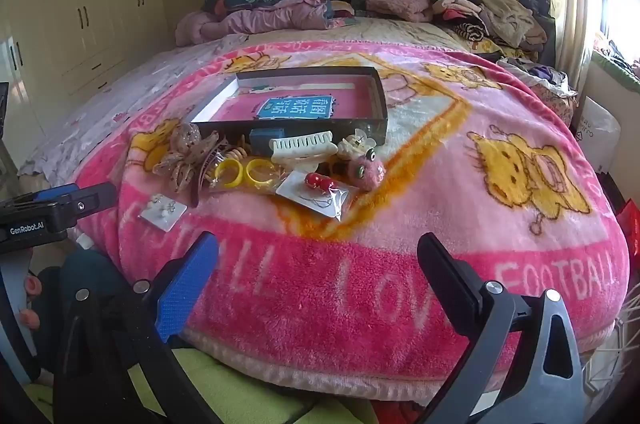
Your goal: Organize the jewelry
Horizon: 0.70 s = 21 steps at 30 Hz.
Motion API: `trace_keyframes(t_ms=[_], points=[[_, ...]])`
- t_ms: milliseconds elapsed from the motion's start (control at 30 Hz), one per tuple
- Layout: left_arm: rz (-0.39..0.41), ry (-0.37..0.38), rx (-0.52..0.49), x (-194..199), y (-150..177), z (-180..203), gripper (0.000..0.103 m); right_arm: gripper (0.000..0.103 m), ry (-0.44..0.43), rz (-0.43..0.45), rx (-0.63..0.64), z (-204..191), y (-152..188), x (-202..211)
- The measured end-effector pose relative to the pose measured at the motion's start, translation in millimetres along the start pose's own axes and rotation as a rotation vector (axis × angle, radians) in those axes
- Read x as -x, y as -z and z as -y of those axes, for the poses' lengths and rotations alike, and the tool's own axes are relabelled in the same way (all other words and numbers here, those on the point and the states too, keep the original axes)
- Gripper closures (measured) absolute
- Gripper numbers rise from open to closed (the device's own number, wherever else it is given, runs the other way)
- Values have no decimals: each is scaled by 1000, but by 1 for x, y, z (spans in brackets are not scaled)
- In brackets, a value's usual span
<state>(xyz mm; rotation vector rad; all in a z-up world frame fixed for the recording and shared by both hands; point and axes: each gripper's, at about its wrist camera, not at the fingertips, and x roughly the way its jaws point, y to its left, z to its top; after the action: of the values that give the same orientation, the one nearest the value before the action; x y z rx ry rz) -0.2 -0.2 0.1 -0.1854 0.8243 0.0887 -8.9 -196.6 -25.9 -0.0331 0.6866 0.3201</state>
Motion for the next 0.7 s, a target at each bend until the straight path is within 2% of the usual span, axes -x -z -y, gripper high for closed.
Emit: trace_keyframes(t_ms=[467,700], points=[[-5,0,-3,0,0,0,11,6,-4,-6,8,-11,2,2],[-4,1,-1,0,1,1,11,6,-9,-2,7,-3,2,1]])
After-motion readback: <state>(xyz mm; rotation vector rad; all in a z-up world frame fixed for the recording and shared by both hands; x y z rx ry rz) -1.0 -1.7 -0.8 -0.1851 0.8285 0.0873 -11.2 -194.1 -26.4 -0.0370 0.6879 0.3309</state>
